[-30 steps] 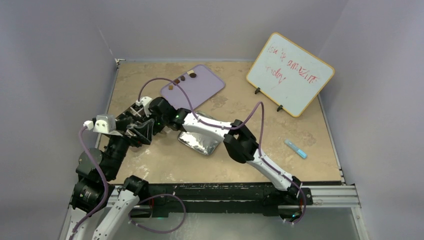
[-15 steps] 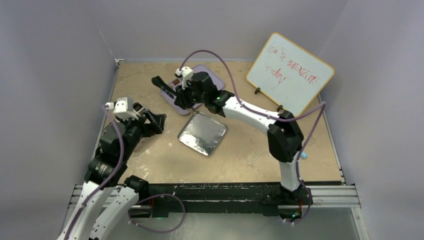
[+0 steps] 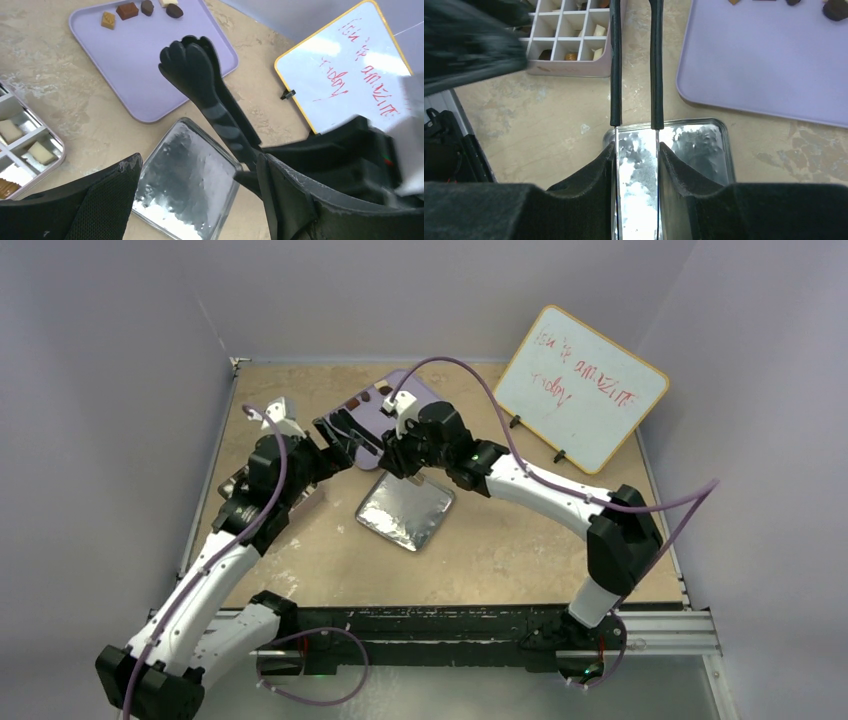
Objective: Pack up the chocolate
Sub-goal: Place the fake chocolate in the packing box, then pick up the fake chocolate from the plate.
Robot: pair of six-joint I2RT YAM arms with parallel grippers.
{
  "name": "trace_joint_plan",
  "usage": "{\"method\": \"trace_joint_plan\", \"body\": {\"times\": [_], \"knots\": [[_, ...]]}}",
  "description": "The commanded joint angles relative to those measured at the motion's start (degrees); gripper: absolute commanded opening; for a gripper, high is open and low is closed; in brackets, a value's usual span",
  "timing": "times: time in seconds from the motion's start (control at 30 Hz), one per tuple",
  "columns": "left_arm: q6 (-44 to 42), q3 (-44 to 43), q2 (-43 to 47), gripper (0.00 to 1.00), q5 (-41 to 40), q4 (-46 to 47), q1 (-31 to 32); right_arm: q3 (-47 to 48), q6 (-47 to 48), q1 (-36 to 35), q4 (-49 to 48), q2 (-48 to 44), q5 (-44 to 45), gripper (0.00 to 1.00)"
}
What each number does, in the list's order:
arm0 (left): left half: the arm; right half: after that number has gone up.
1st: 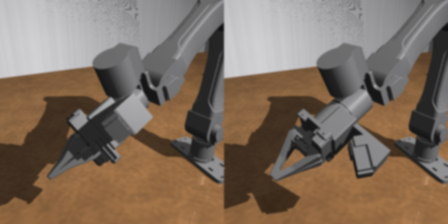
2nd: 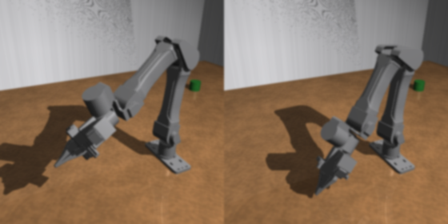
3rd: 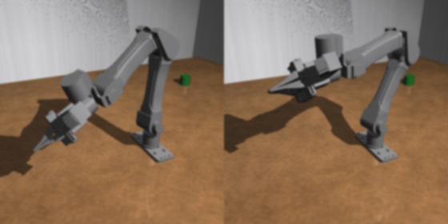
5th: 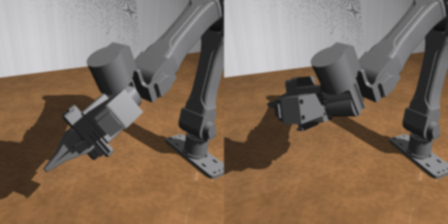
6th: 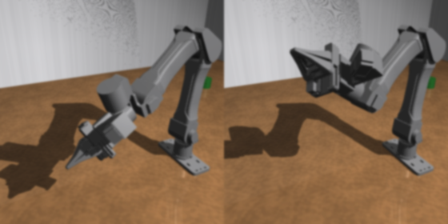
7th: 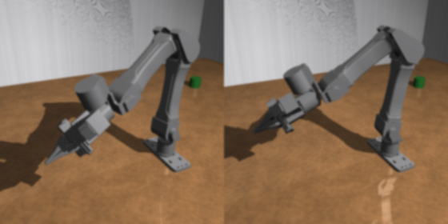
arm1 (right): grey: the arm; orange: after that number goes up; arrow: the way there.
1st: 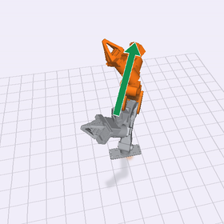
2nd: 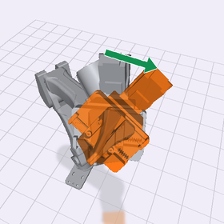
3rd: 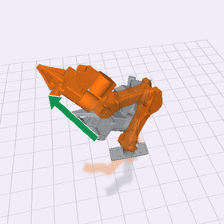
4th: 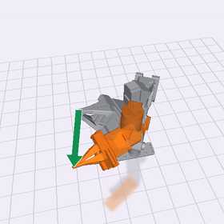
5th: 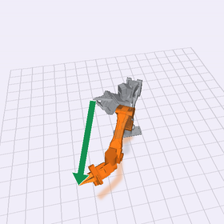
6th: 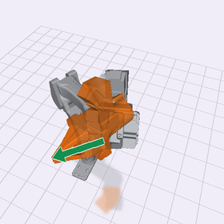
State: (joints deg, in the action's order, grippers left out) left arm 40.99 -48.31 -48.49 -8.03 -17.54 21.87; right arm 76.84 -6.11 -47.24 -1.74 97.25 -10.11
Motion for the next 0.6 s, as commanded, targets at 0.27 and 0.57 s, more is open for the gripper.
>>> {"method": "trace_joint_plan", "body": {"times": [0.27,0.57], "knots": [[3.03,-5.33,-13.51,0.82,-1.92,10.03,-0.92,-2.52,3.92,-0.11,-2.37,-8.33,-3.35,0.34],[6.7,0.37,-11.91,0.79,-3.83,5.82,-1.74,-0.69,5.55,0.45,-1.06,-6.8,-1.23,0.33]]}}
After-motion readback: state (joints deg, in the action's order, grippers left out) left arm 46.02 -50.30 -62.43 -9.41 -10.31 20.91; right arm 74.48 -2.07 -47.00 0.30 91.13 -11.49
